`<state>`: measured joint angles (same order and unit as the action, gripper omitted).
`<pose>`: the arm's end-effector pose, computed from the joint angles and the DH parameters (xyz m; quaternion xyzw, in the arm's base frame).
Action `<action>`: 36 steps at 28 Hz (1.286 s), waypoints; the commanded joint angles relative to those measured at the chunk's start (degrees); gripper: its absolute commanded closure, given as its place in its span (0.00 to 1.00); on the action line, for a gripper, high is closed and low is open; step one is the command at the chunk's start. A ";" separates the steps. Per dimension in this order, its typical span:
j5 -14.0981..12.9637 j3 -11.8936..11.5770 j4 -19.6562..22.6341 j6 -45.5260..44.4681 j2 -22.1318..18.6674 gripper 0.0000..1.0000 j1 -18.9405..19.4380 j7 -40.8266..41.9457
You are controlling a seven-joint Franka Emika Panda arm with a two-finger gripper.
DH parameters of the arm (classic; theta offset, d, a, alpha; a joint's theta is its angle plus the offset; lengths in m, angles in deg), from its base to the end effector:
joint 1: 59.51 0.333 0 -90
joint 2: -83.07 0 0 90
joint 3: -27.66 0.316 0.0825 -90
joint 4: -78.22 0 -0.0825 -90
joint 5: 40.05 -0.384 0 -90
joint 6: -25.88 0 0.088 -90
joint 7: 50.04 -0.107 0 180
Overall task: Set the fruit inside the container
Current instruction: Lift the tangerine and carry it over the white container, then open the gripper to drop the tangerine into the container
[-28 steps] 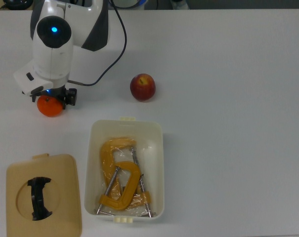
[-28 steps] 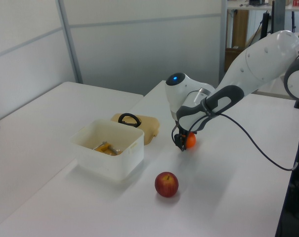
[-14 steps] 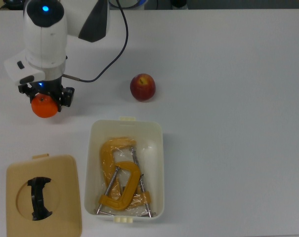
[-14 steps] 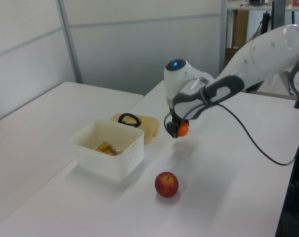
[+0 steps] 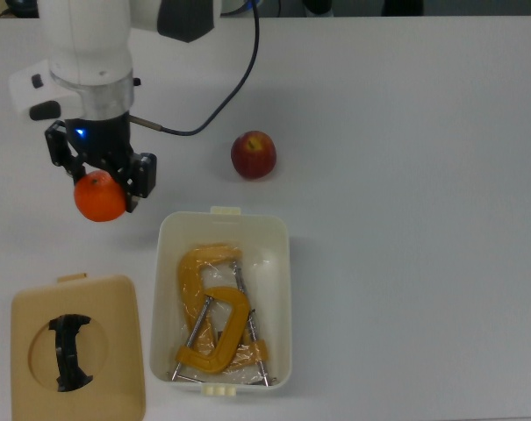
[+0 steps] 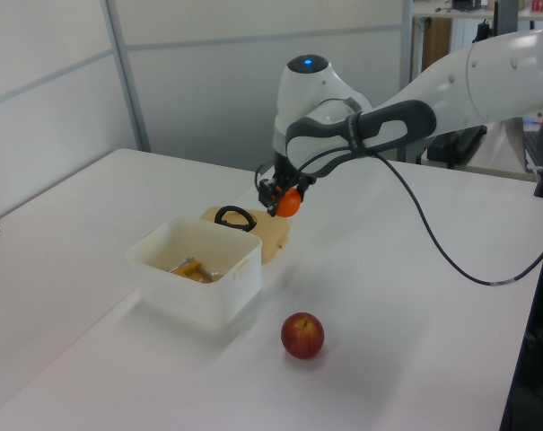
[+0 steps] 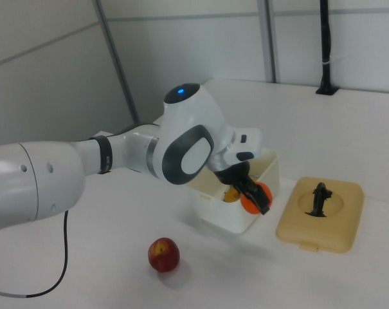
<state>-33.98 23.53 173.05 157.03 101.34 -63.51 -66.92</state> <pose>0.6733 -0.0933 0.4586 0.9690 -0.1825 0.1606 0.0436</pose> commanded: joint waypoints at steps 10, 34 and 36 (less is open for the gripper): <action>1.75 -0.36 -5.72 -0.02 4.76 1.00 8.91 -15.63; 4.31 1.66 -3.96 -11.86 1.33 0.00 11.20 -9.59; 2.99 2.45 -3.70 -14.94 0.54 0.00 11.11 -6.77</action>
<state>-29.05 24.33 167.75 149.70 105.39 -52.67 -80.51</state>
